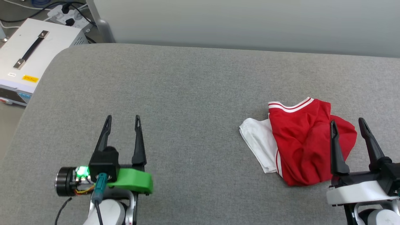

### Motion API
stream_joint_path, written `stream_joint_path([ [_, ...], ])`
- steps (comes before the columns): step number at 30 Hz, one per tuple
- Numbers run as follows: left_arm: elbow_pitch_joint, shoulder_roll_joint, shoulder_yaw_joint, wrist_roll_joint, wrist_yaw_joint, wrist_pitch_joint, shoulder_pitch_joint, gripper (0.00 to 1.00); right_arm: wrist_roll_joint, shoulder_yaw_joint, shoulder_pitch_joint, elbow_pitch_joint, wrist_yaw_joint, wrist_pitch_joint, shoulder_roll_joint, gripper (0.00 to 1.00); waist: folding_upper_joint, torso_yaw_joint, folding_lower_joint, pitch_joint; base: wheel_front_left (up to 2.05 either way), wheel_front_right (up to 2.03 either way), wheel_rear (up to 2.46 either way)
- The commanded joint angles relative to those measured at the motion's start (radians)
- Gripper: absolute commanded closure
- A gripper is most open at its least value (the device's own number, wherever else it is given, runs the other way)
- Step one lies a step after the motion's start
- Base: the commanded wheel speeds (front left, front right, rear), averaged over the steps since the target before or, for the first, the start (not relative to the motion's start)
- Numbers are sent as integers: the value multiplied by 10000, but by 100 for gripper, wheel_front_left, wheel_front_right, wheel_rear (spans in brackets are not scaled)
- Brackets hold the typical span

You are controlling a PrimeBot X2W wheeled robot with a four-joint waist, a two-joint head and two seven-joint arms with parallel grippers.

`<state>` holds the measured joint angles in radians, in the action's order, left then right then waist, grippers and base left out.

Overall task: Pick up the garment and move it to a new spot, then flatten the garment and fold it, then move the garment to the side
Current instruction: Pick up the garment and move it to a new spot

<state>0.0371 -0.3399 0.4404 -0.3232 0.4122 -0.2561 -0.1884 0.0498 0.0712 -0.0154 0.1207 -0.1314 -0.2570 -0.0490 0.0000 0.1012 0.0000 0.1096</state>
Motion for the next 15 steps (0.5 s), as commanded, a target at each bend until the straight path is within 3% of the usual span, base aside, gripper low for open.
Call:
stream_joint_path([
  [1, -154, 168, -230, 222, -218, -56, 419, 0, 130, 18, -185, -87, 7, -47, -12, 0, 0, 82, 0, -147, 0, 0, 0],
  [10, -712, 1101, -1735, 1170, -1483, -56, 1896, 0, 464, -94, -529, -369, 7, -47, -12, 0, 0, 35, 0, -459, 0, 0, 0],
  [11, -712, 1440, -2178, 1539, -2001, -56, 2179, 0, 621, -71, -693, -449, 7, -47, -12, 0, 0, 30, 0, -544, 0, 0, 0],
  [15, -576, 1698, -2519, 1840, -2428, -56, 2325, 0, 733, -66, -851, -503, 7, -47, -12, 0, 0, -11, 0, -641, 0, 0, 0],
])
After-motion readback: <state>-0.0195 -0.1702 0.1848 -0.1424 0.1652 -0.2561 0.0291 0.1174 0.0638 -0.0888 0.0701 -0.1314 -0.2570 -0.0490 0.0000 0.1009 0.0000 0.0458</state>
